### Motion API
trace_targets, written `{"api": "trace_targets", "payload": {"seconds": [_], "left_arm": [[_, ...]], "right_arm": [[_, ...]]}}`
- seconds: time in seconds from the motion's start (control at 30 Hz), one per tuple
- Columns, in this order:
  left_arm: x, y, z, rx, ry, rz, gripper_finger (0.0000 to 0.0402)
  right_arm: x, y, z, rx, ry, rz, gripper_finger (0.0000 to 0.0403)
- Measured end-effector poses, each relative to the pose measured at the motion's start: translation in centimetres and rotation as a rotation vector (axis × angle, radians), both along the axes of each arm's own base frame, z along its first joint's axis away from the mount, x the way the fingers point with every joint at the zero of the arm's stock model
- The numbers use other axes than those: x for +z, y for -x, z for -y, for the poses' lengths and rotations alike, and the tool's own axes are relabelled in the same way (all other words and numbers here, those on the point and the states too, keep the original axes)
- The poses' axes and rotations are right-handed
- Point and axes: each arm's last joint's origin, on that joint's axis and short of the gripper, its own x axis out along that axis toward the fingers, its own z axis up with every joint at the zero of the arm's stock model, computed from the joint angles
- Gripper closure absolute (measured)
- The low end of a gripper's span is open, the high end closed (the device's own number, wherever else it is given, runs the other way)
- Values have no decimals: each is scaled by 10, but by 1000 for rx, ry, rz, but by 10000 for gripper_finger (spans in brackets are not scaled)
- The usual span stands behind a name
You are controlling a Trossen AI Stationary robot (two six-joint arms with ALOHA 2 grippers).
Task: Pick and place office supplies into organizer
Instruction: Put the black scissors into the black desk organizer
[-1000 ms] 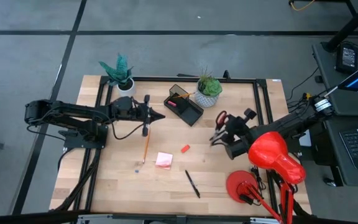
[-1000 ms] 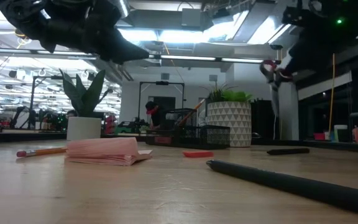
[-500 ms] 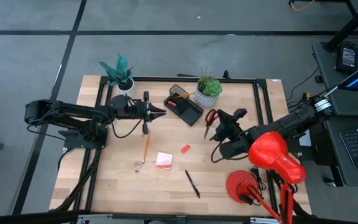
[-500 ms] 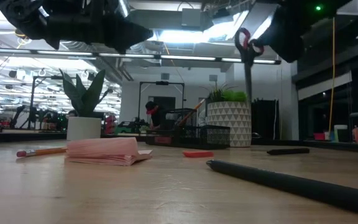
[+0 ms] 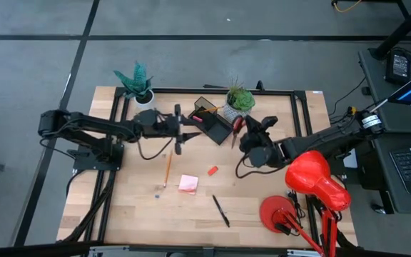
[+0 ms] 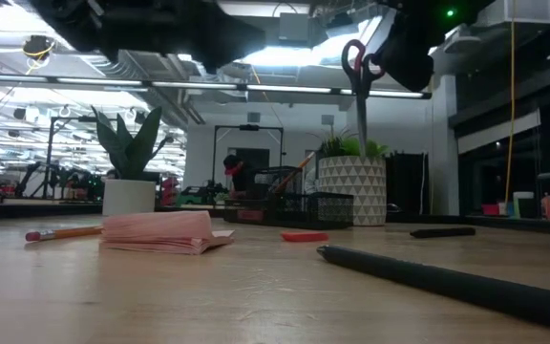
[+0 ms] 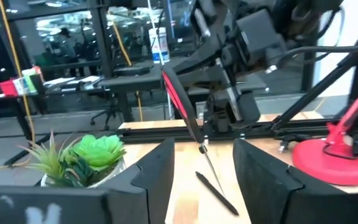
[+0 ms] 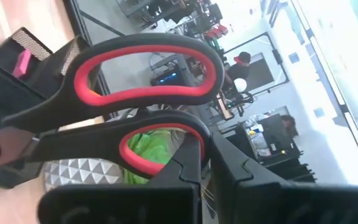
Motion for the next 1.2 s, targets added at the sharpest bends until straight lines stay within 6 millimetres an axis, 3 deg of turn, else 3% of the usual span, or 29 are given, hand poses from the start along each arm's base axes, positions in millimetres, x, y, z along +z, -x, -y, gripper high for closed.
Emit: {"api": "trace_targets", "payload": {"seconds": [0.33, 0.73, 1.0, 1.2], "left_arm": [[11, -47, -12, 11, 4, 8, 239], [12, -87, -25, -24, 89, 20, 236], [9, -105, -27, -75, 105, 4, 235], [11, -107, -30, -68, 102, 13, 240]], "right_arm": [[3, -3, 1, 11, 11, -21, 391], [3, -4, 1, 31, 7, -34, 391], [3, -4, 1, 30, 8, -37, 391], [3, -4, 1, 29, 9, -36, 391]]}}
